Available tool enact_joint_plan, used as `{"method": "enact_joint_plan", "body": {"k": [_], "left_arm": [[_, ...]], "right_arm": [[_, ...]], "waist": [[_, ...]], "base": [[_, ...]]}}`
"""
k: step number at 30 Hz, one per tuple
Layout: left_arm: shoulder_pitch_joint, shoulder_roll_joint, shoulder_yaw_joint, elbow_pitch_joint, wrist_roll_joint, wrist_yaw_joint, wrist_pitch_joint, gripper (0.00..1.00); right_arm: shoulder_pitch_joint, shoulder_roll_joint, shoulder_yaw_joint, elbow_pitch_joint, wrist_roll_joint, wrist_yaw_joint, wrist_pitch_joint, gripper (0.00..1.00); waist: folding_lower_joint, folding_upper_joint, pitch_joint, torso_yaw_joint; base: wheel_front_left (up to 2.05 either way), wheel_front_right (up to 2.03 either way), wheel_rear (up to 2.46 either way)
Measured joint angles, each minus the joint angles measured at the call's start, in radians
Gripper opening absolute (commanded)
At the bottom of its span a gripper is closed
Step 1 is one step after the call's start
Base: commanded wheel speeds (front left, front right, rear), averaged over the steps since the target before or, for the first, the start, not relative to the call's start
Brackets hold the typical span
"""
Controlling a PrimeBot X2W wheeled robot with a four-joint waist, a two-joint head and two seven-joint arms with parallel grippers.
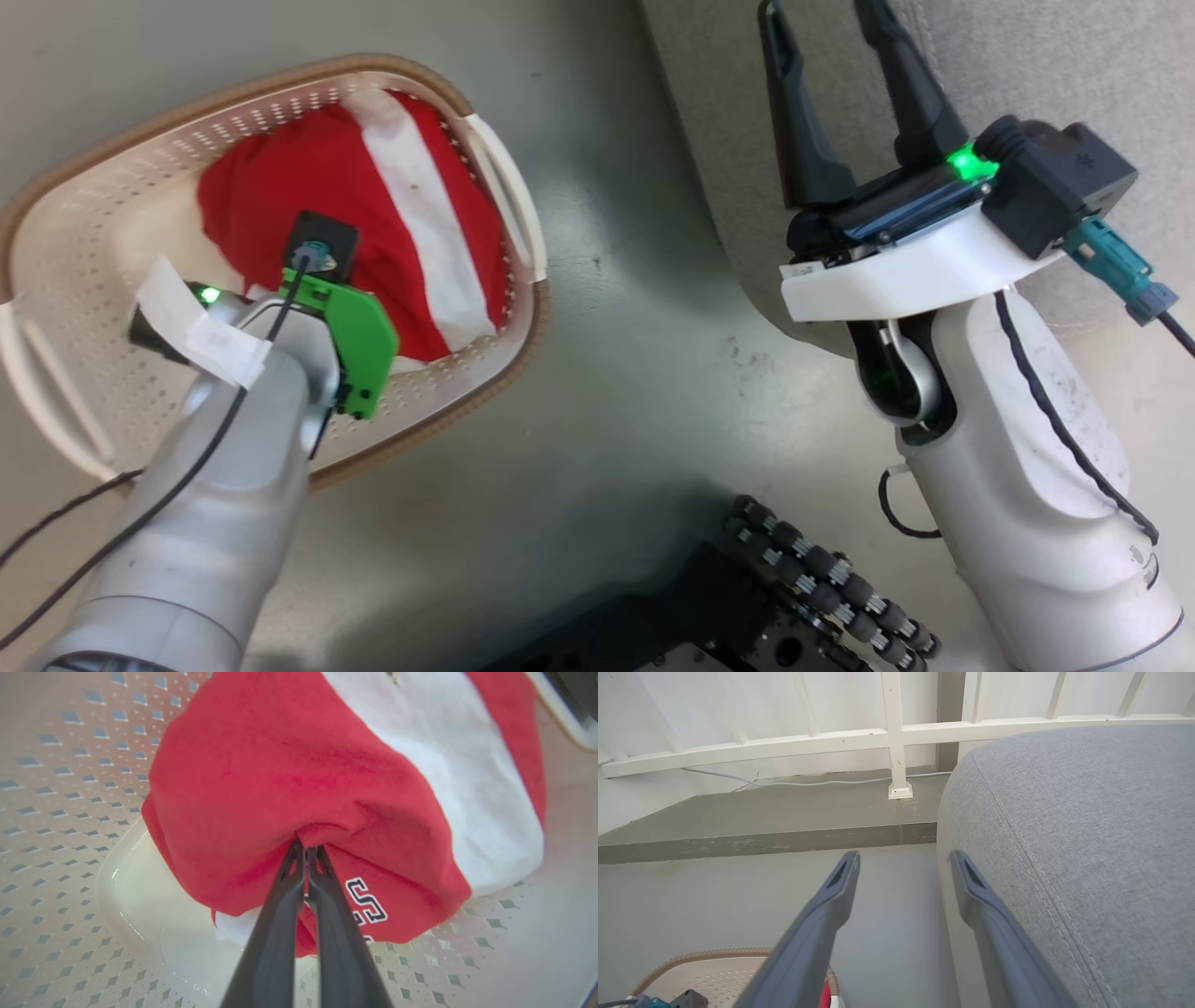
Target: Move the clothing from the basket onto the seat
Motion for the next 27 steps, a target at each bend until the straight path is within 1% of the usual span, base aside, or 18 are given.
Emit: {"method": "enact_joint_plan", "body": {"k": [3,6,12,20,21,25,27], "left_arm": [[0.0,-0.014,0.004,-0.001,-0.007,-0.003,-0.018,0.0],[0.0,-0.027,0.012,-0.004,-0.045,-0.012,-0.054,0.0],[0.006,-0.039,0.017,-0.02,-0.071,-0.029,-0.127,0.0],[0.061,-0.044,0.006,-0.033,-0.107,-0.044,-0.213,0.0],[0.072,-0.045,0.004,-0.037,-0.121,-0.05,-0.232,0.0],[0.097,-0.046,-0.017,-0.056,-0.128,-0.054,-0.248,0.0],[0.11,-0.049,-0.018,-0.063,-0.154,-0.054,-0.251,0.0]], "right_arm": [[-0.002,0.0,-0.005,0.006,-0.009,0.0,0.0,1.0],[-0.002,-0.003,-0.009,0.026,-0.031,0.0,0.0,1.0],[-0.002,-0.026,-0.019,0.056,-0.057,0.002,0.0,1.0],[0.003,-0.052,-0.028,0.099,-0.075,0.004,0.0,1.0],[0.008,-0.056,-0.031,0.11,-0.078,0.006,0.0,1.0],[0.036,-0.071,-0.036,0.139,-0.08,0.011,0.0,1.0],[0.047,-0.077,-0.04,0.149,-0.085,0.011,0.0,1.0]], "waist": [[0.0,0.0,-0.007,0.014],[0.0,0.0,-0.021,0.037],[0.0,0.0,-0.06,0.087],[-0.0001,0.0,-0.139,0.151],[-0.0001,0.0,-0.161,0.167],[-0.0001,0.0,-0.209,0.197],[-0.0001,0.0,-0.235,0.212]], "base": [[0.0,0.0,0.0],[0.0,0.0,0.0],[0.0,0.0,0.0],[0.0,0.0,0.0],[0.0,0.0,0.0],[0.0,0.0,0.0],[0.0,0.0,0.0]]}}
